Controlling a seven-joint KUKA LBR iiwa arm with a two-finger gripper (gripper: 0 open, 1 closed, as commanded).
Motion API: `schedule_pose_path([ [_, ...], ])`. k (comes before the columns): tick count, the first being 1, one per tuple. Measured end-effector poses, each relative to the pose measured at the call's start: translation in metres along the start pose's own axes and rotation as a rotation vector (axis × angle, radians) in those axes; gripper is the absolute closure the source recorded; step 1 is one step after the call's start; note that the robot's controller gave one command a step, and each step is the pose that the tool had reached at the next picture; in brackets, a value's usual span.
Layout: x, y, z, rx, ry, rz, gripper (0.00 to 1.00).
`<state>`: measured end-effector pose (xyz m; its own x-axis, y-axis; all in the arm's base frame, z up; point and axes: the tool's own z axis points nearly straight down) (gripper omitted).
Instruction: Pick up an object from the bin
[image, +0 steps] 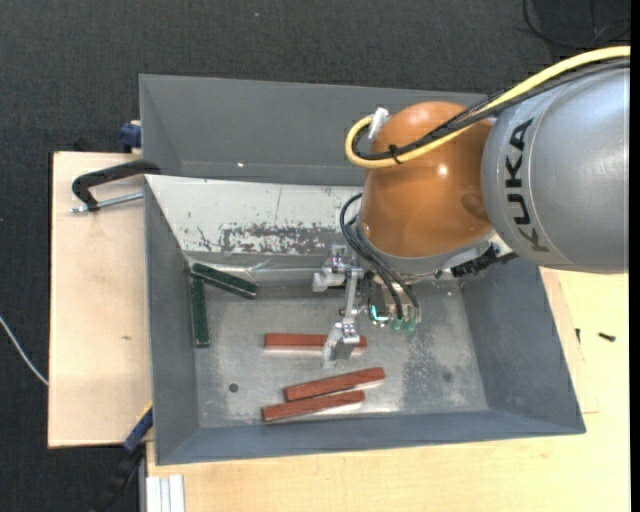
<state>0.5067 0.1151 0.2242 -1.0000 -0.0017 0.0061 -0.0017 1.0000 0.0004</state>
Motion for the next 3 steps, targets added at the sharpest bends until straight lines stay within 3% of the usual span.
schedule_pose_path([
  [1,-0.001,-0.001,-0.003,-0.001,-0.005,0.002,0.00],
  [2,-0.023,-0.021,0.046,-0.002,-0.014,-0.031,0.00],
  [3,-0.031,-0.028,0.144,-0.002,-0.007,0.144,1.00],
])
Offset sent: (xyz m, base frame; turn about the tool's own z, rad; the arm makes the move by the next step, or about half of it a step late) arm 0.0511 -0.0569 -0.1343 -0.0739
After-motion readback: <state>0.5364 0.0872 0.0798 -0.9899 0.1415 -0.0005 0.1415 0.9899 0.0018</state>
